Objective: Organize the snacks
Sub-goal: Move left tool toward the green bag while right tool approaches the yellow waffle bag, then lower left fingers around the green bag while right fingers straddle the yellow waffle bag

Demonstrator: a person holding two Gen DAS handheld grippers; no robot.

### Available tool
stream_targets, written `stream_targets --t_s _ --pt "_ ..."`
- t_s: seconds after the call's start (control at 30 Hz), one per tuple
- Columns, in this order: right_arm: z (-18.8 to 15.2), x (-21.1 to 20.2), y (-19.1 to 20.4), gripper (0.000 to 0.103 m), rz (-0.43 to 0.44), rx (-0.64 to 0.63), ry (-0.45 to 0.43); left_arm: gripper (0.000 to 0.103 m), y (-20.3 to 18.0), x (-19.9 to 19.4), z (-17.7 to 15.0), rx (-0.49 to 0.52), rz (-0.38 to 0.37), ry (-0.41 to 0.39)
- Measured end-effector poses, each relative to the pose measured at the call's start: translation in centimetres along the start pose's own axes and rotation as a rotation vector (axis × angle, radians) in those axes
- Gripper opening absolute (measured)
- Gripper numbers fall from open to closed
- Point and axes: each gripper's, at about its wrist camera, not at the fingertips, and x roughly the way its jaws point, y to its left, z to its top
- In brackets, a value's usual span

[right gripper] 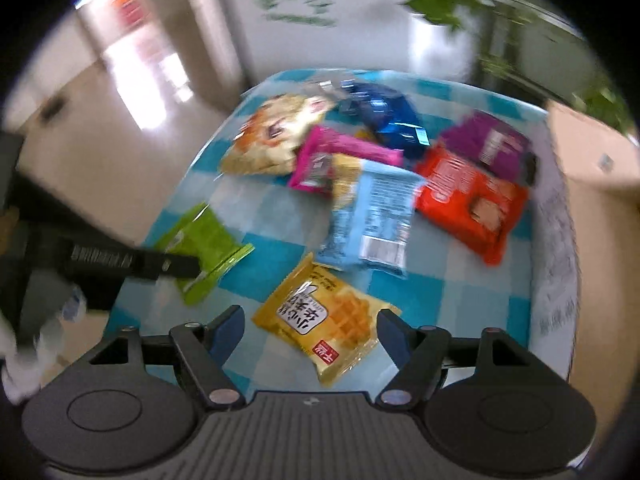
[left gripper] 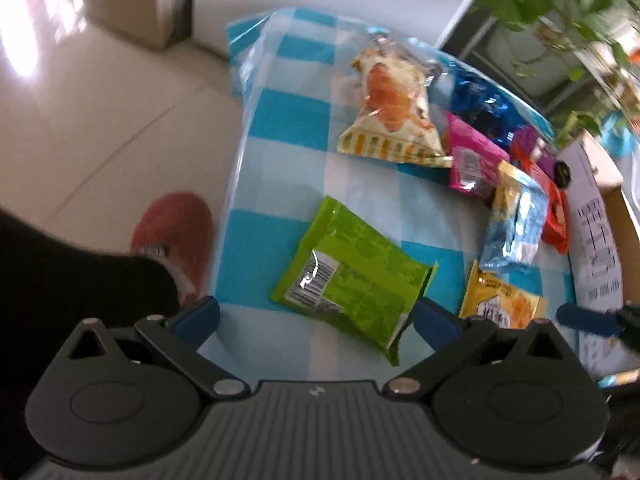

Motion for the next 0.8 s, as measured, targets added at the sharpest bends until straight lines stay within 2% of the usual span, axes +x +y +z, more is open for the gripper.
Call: stream_targets --t_s 0.13,0.27,0.5,0.63,0.73,0.8 --pt "0.5 1.4 0.2 0.082 -0.001 -0.160 0.043 0.102 -0.8 0.3 0.6 -0.059 0.039 0.009" --pt "0.4 2.3 0.6 0.082 0.017 -0.254 0.060 0.102 -1.2 0.6 1.0 -0.158 0.074 0.024" --pt "0.9 3.8 0.8 0.082 0.031 -0.288 0.043 0.102 -2.5 1.6 1.5 -0.271 0.194 0.013" --pt "1.0 4.3 0.7 0.082 0.027 -0.300 0.047 0.102 -3.6 2.3 2.2 -0.285 0.244 -0.003" --pt "0.8 4.5 0.7 0.081 0.022 -0.293 0.055 0.102 -4.5 3.0 2.3 -0.251 0.300 0.003" --pt "0.8 4.6 0.5 0.078 0.024 -0.281 0.058 0.102 -5.1 3.1 2.1 -0.193 0.310 -0.008"
